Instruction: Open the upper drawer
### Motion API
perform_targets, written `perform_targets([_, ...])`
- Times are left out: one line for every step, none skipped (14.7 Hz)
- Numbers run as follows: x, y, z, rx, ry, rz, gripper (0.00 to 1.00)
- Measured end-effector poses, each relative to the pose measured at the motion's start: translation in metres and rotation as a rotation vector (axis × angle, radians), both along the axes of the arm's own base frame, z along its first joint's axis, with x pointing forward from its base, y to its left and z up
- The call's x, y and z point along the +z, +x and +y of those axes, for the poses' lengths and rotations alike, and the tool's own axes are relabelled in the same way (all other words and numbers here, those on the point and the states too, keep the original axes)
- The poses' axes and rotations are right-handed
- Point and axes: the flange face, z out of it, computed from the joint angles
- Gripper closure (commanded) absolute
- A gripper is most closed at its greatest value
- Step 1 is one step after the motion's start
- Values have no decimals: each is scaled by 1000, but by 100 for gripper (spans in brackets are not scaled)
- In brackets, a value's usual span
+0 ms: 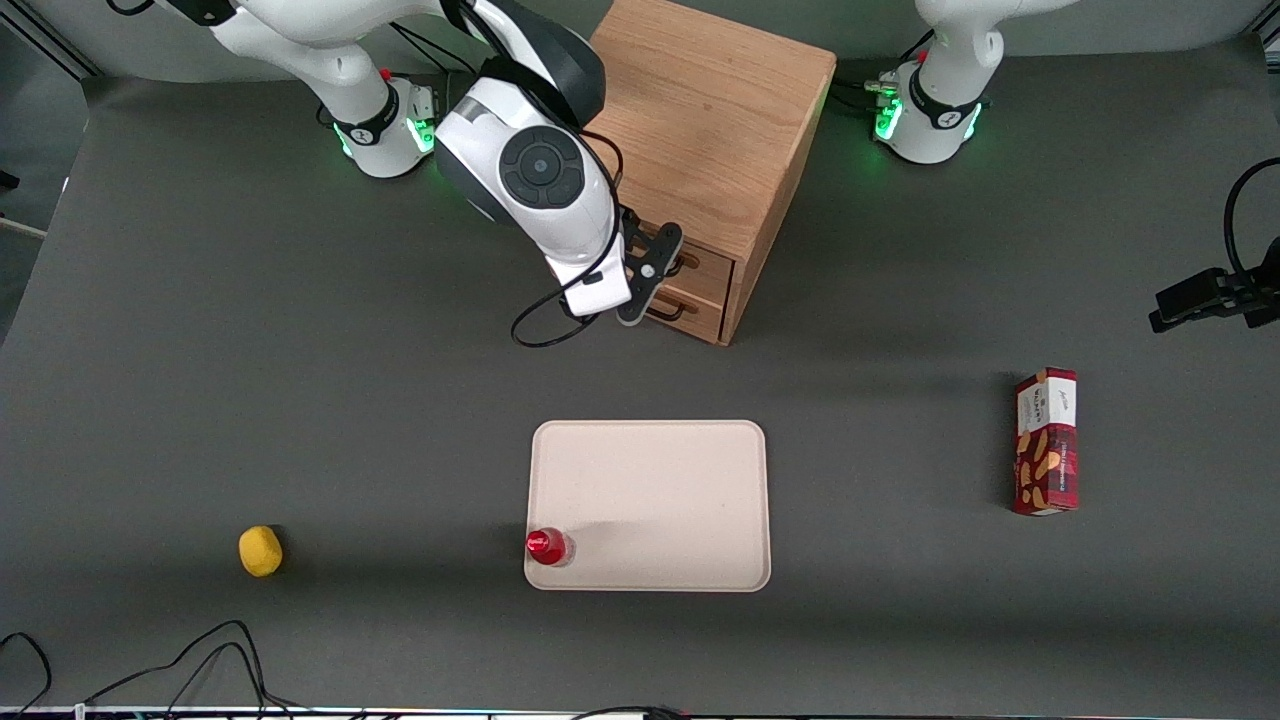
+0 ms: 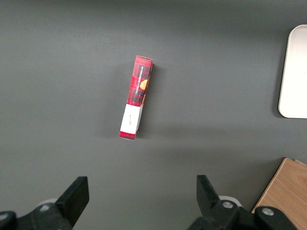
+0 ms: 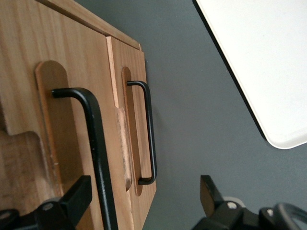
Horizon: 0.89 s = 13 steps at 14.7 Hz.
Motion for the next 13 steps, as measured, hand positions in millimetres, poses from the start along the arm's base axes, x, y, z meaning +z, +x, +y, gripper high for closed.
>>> perform_targets([-3, 0, -1, 0, -2, 2, 0])
perform_targets([-5, 0, -2, 0, -4, 4, 0])
perform_targets([-7, -1, -2, 1, -2, 3, 0])
perform_targets([-9, -1, -2, 4, 0, 1, 0])
perform_targets([-12, -1, -3, 6, -1, 2, 0])
perform_targets([-14, -2, -3, 7, -1, 3, 0])
perform_targets([-16, -3, -2, 8, 0, 2, 0])
perform_targets([-18, -3, -2, 10, -1, 3, 0])
perform_targets([-18, -4, -2, 15, 2, 2, 0])
perform_targets([-18, -3, -2, 18, 5, -1, 0])
perform_targets([-17, -3, -2, 20, 8, -4, 0])
perform_targets([-16, -2, -2, 23, 11, -8, 0])
perform_targets([-16, -1, -3, 28, 14, -9, 0])
